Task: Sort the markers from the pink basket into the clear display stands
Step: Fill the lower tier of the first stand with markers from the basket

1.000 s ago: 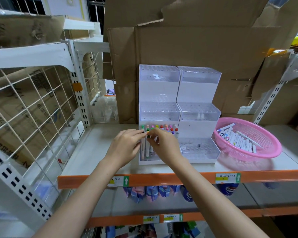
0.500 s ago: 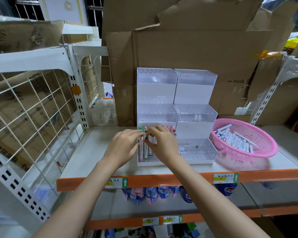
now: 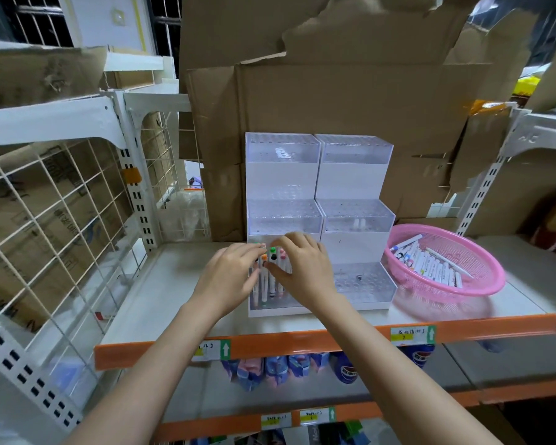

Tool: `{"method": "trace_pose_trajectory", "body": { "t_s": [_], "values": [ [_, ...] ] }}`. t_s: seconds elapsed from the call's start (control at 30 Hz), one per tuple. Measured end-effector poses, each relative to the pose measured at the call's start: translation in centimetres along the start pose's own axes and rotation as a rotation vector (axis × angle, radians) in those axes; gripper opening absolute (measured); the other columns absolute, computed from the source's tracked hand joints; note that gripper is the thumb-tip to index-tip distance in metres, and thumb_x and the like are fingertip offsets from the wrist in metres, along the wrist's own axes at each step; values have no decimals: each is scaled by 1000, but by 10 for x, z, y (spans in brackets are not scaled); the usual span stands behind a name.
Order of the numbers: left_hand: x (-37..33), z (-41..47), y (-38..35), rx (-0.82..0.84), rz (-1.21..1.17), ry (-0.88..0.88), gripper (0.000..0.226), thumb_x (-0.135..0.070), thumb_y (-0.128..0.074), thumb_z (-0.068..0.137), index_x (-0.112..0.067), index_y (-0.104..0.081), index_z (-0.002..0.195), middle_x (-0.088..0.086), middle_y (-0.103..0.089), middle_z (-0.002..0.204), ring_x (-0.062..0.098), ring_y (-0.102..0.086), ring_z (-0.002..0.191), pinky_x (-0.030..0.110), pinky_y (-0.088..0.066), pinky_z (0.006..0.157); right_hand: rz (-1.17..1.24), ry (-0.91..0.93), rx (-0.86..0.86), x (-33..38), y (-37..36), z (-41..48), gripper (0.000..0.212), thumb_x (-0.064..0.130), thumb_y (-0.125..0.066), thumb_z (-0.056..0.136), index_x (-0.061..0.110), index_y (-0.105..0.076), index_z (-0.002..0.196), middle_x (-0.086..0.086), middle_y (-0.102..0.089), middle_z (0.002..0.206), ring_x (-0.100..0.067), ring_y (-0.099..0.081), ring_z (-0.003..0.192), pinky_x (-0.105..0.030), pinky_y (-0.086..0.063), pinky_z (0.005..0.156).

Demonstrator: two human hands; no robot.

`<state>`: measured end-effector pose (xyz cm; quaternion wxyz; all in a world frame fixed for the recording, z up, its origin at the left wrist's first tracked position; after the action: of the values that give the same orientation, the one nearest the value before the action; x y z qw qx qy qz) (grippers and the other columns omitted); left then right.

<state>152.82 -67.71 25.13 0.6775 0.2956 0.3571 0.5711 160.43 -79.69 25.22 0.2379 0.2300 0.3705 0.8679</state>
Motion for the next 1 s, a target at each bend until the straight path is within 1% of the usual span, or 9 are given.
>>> {"method": "trace_pose_trajectory", "body": {
  "t_s": [0.17,0.3,0.43,0.57,0.7,0.77,0.87,0.93,1.0],
  "values": [
    [-21,19,-12,54,87,-54,45,-26,-70,80,-9,-63,121,8,-66,119,24,-63,108,38,-49,92,-45,-59,51,-32,11,-8,43,41,-70,81,22,-63,119,0,-63,119,-25,-57,112,-38,-43,92],
    [-50,38,-31,110,120,-112,53,-31,-76,76,-9,-62,121,11,-66,118,28,-64,105,41,-50,90,-86,-132,150,-65,23,-19,55,47,-61,87,21,-52,135,-1,-54,136,-23,-46,128,-39,-34,104],
    [-86,58,-54,160,52,-149,53,-37,-62,87,-10,-54,132,11,-57,132,29,-54,120,43,-41,101,-110,-209,217,-101,41,-33,60,47,-54,91,23,-40,144,0,-43,147,-20,-36,136,-37,-27,110],
    [-126,79,-78,162,1,-214,52,-39,-56,90,-12,-52,134,10,-57,132,27,-53,122,40,-41,101,-145,-306,231,-147,59,-50,59,49,-50,93,22,-39,145,-2,-44,146,-22,-39,134,-38,-28,110],
    [-167,105,-105,193,-52,-254,53,-46,-42,85,-11,-63,119,9,-66,115,28,-64,103,38,-51,85,-174,-400,244,-200,75,-64,54,49,-48,94,20,-47,139,-2,-54,134,-24,-50,123,-39,-39,101],
    [-187,119,-117,183,-98,-267,48,-42,-45,83,-12,-65,115,7,-68,111,28,-66,95,36,-53,78,-173,-459,253,-227,85,-69,48,45,-47,94,20,-49,135,-2,-57,128,-25,-53,118,-39,-41,96],
    [-216,138,-141,178,-115,-331,47,-41,-39,81,-12,-69,101,4,-70,99,26,-67,84,29,-53,68,-222,-562,354,-270,94,-77,37,36,-42,97,16,-55,126,-6,-56,127,-29,-52,118,-39,-42,93],
    [-231,152,-162,249,-120,-316,55,-46,-28,82,-11,-67,99,5,-69,97,26,-65,88,30,-52,70,-275,-605,454,-298,96,-80,31,27,-41,97,11,-58,117,-10,-54,127,-31,-52,117,-38,-43,90],
    [-239,165,-189,400,-72,-235,56,-48,-27,87,-12,-63,110,5,-66,110,25,-60,101,34,-48,78,-287,-641,554,-322,98,-81,29,19,-42,95,8,-58,117,-13,-54,128,-32,-53,115,-36,-45,87]
  ]
}}
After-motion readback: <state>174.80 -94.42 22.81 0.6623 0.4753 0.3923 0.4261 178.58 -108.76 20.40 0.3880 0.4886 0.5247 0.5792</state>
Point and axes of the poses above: each hand's wrist, its own z-axis towards the middle knuckle, its own y-axis out of the back of the hand, x = y × z, the point moved 5 cm from there along z, towards the middle knuckle
